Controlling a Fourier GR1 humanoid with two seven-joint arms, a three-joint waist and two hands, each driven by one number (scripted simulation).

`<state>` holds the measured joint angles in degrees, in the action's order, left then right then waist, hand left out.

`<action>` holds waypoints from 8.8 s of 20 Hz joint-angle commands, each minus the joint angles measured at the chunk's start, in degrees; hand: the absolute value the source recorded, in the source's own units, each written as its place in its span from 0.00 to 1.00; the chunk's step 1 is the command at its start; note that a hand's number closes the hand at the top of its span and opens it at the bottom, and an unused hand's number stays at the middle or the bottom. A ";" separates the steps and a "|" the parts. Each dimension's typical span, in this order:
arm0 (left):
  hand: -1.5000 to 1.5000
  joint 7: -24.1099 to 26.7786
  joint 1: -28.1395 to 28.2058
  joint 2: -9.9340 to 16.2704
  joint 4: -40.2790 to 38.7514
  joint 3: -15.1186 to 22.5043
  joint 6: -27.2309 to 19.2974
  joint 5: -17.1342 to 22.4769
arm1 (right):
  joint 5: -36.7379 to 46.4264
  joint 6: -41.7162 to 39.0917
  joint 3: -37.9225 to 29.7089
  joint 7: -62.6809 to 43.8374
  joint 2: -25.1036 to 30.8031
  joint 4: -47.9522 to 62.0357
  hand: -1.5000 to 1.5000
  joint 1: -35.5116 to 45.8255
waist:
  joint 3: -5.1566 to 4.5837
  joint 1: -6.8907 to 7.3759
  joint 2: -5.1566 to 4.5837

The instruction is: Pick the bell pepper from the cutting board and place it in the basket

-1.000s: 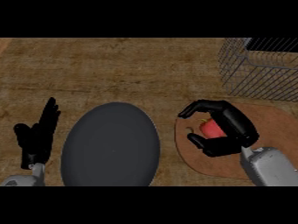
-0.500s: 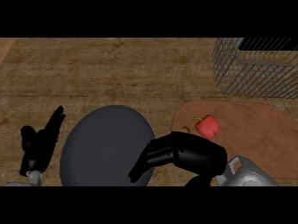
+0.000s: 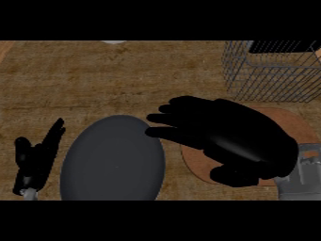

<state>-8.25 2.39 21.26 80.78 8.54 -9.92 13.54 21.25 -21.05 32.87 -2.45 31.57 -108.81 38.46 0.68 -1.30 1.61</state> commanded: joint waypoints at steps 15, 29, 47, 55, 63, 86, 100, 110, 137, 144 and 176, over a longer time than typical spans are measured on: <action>0.50 -4.50 5.13 -0.82 -1.18 0.97 1.80 0.49 | -17.05 -40.55 -10.86 -13.46 20.44 -0.71 0.00 23.24 | -0.82 1.00 -1.33; 0.50 -5.14 3.11 -3.85 -1.92 1.60 1.43 -1.11 | -16.09 -35.25 -9.63 -15.52 15.26 -4.08 0.00 13.77 | -0.67 1.06 -1.75; 0.50 -3.71 7.08 -3.65 0.12 0.59 2.83 -2.99 | 8.23 -26.25 -0.48 -2.99 12.66 0.72 0.00 3.97 | -0.66 2.06 -1.78; 0.50 -4.50 4.34 -4.79 -2.20 -0.02 2.74 -3.65 | 15.59 -19.32 1.69 3.07 11.23 5.43 0.00 1.09 | -0.68 1.72 -1.85; 0.50 -7.55 5.49 -3.74 2.11 -0.83 3.56 -3.13 | 21.88 -13.22 4.47 5.96 7.39 10.96 0.00 -2.50 | -0.65 2.15 -1.72; 0.50 -5.69 5.35 -4.86 -1.06 -2.45 6.05 -4.60 | 36.27 -5.59 7.96 10.71 2.37 23.33 0.00 -6.01 | -0.70 1.44 -1.74; 0.50 -5.75 3.69 -4.47 -2.65 -5.20 7.74 -3.99 | 44.42 4.12 9.46 18.31 0.96 29.69 1.00 -4.24 | -0.70 1.56 -1.86; 0.50 -6.92 7.37 -5.24 2.80 -5.07 5.25 -5.18 | 37.24 -2.07 -5.57 -12.83 -16.91 35.38 1.00 -14.83 | -0.63 -1.91 -1.48; 0.50 -8.07 5.35 -6.50 2.20 -4.66 6.38 -6.58 | 30.13 16.26 -27.65 -61.10 -28.58 -0.62 1.00 10.73 | -0.74 0.77 -1.45; 0.50 -9.86 6.78 -5.74 5.09 -5.73 7.29 -5.55 | 22.64 10.52 -40.49 -58.97 -19.88 5.58 1.00 18.23 | -0.69 1.41 -1.50; 0.50 -6.80 8.00 -9.42 2.79 -4.67 7.88 -9.25 | 10.87 28.18 -57.44 -21.07 -12.29 48.93 1.00 13.13 | -0.65 2.64 -2.10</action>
<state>-13.14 6.32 14.10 87.41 1.91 -1.53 4.92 32.45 5.05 -23.87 -27.29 19.35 -64.49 52.41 0.90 0.96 0.21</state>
